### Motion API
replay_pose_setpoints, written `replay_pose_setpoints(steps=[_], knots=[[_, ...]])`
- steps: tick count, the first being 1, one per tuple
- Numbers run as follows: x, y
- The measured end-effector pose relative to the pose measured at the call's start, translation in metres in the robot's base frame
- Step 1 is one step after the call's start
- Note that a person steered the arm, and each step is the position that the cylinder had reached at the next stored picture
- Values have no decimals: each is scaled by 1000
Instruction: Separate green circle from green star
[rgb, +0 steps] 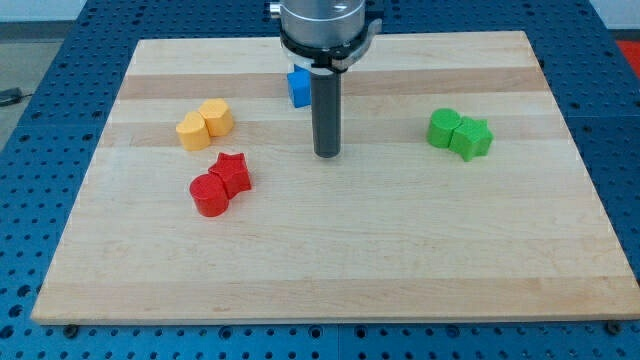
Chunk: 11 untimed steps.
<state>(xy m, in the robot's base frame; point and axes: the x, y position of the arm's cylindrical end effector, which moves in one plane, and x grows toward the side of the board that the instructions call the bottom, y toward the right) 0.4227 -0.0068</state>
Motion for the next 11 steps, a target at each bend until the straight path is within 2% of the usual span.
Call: replay_pose_setpoints(steps=[3, 5, 8, 9, 11], knots=[[56, 42], [60, 48], [60, 187], [46, 226], [-52, 236]])
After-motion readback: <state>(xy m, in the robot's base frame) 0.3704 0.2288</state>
